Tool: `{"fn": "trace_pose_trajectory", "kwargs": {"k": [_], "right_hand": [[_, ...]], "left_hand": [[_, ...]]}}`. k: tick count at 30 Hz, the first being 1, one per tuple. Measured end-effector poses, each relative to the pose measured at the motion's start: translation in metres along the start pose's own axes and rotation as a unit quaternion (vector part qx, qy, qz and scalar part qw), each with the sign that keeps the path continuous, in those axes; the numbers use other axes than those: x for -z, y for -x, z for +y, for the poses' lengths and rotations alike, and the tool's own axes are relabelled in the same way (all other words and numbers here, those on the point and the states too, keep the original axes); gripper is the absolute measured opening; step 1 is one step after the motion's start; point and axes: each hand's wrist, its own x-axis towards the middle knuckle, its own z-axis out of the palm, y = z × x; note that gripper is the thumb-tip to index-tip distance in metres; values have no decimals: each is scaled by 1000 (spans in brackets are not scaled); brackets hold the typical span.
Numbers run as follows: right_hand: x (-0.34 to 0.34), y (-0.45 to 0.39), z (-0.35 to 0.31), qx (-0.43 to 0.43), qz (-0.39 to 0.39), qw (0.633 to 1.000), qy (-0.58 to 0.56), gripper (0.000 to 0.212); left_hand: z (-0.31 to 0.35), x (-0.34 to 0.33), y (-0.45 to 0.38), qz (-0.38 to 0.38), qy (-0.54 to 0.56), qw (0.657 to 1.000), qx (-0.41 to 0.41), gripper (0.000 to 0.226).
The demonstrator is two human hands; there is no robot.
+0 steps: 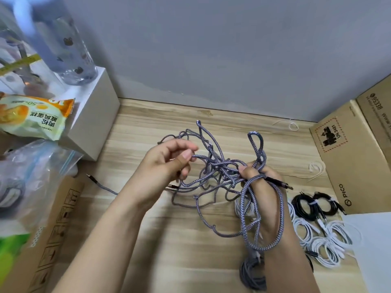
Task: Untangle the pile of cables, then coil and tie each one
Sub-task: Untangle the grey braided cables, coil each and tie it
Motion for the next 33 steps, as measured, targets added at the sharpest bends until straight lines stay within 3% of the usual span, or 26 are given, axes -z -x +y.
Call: {"fn": "trace_pose_trajectory", "kwargs": {"k": [2,4,7,9,11,14,16,19,20,22,25,29,31,33], "right_hand": [[-1,7,1,42,28,999,-10,35],[-4,15,5,87,14,996,1,21],[-9,12,7,133,7,991,18,16],[-6,11,11,140,4,990,27,19],[-4,11,10,137,4,990,28,18],[-4,13,6,127,-14,992,10,21],[-3,15,4,111,-11,994,-12,27],[6,13,6,79,35,994,-66,23],[9,13,7,68,46,993,-80,20],[10,13,7,55,48,993,-98,17],[7,13,6,42,48,991,-116,20],[7,14,0,40,65,987,-138,17],[8,13,0,40,75,984,-154,20],[8,11,-2,33,82,981,-175,22]], "left_hand": [[7,1,1,-54,-171,983,-24,4],[9,-3,-3,-61,-335,938,-65,8],[8,-5,-9,33,-488,865,-111,20],[7,0,-12,105,-506,846,-129,24],[7,4,-16,132,-397,896,-148,20],[2,-1,-20,148,-126,974,-115,19],[1,3,-23,179,52,980,-70,17],[6,29,-33,192,327,925,-21,20],[6,36,-36,189,350,918,-16,20],[0,42,-37,181,298,937,-2,23],[-19,37,-33,183,117,976,22,17],[-30,36,-25,143,-66,986,55,18],[-26,32,-18,66,-43,993,85,22],[-18,27,-11,-30,62,992,109,17]]}}
